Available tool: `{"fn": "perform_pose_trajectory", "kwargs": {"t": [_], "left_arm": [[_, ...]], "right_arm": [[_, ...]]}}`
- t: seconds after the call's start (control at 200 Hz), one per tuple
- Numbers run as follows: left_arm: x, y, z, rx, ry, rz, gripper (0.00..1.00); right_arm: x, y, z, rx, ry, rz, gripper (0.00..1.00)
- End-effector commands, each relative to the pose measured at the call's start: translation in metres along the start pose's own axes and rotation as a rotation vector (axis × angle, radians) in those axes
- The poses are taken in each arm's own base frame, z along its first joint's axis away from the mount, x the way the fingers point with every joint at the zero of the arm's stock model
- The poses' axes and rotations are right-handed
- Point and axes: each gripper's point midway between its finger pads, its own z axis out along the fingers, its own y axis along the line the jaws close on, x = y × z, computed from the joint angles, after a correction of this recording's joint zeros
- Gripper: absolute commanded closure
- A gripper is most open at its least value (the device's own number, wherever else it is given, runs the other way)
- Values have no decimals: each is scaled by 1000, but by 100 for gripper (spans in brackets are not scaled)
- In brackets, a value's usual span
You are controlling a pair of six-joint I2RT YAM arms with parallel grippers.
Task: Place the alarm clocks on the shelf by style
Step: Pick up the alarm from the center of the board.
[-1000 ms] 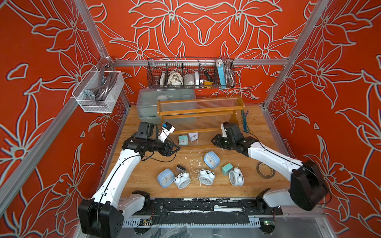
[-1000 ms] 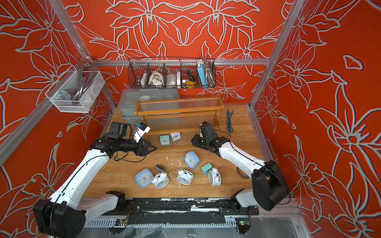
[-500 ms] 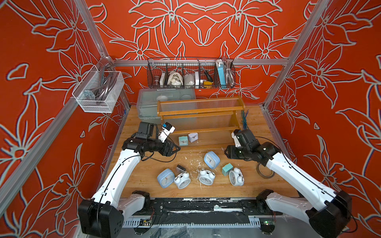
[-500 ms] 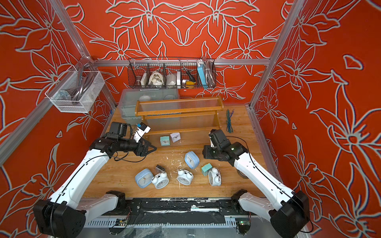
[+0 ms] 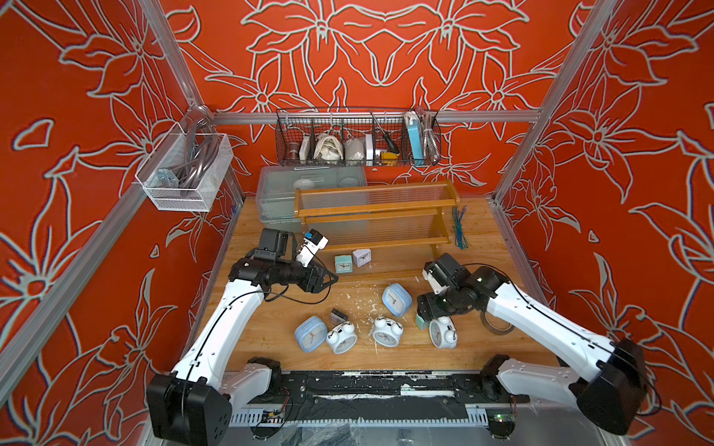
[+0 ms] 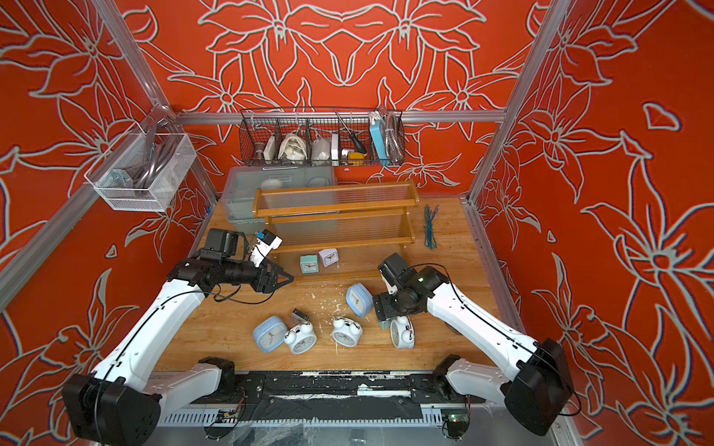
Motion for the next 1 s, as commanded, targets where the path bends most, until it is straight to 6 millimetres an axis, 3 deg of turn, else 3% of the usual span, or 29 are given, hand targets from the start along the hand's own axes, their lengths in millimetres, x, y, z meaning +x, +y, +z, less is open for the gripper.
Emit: {"fn": "perform_pose_trajectory", "kwargs": {"t": [0.0, 0.275, 0.646, 0.996], "left_arm": [[1, -4, -3, 14, -12, 6, 32], [1, -4, -3, 12, -12, 7, 32], [1, -4, -3, 12, -14, 7, 32], [1, -3, -2, 15, -13, 5, 32]], "right_arm": [[4, -4, 12, 38, 36, -54, 10], [11, -5, 37, 46, 86, -73, 8], [12, -5, 61, 48, 102, -80, 13], [5, -11, 53, 81, 52, -71, 29]]}}
